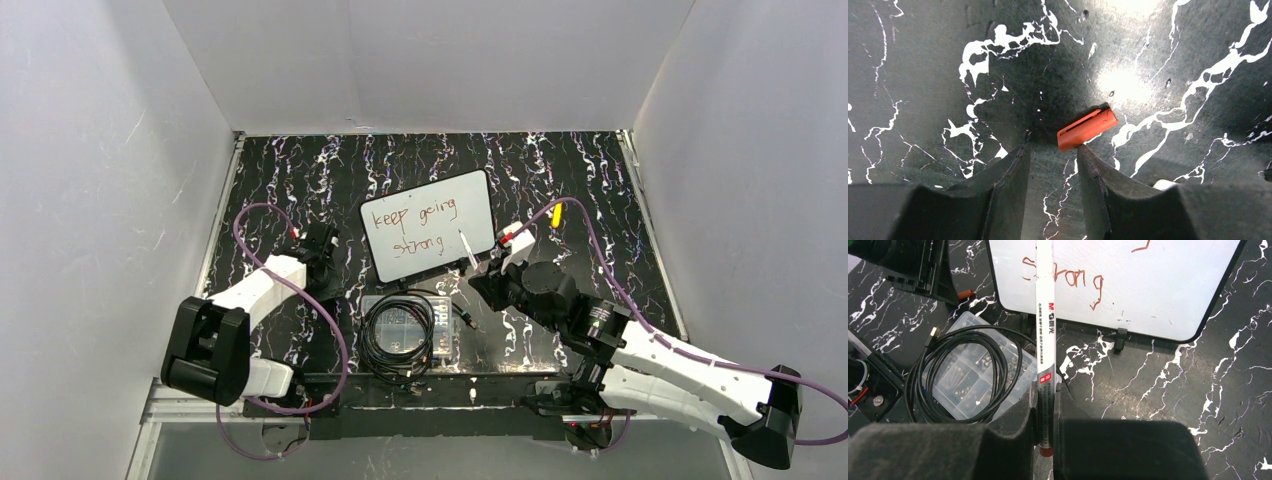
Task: Write a sentence on the whiteboard
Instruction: Adjust the pen cap at the center of the board.
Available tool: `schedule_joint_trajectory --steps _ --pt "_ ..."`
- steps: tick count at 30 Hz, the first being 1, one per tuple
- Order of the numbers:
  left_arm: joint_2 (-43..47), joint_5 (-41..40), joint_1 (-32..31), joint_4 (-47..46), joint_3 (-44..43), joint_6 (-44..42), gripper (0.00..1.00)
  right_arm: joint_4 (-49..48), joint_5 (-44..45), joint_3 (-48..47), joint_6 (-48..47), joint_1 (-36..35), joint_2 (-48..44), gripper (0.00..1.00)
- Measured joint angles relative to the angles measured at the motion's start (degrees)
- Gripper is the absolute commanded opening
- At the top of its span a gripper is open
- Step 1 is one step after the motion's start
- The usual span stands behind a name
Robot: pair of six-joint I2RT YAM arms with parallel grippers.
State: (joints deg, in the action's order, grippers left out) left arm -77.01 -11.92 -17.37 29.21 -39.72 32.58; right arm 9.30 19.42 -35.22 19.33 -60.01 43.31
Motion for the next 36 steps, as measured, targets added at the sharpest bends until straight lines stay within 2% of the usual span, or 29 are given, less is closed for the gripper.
schedule_joint_trajectory --steps 14,18,36 --pt "-2.84 -0.83 1.75 -1.05 -3.78 -0.63 0.33 0.20 0.00 0.35 0.00 0.00 -0.57 0.01" --pt "-4.09 -0.76 1.88 -1.77 -4.66 -0.66 0.38 0.35 0.11 0.42 0.00 0.00 -1.25 0.01" --pt "3.21 1.38 1.92 -0.59 -2.75 1.95 0.40 1.11 0.15 0.42 0.04 0.00 -0.44 0.01"
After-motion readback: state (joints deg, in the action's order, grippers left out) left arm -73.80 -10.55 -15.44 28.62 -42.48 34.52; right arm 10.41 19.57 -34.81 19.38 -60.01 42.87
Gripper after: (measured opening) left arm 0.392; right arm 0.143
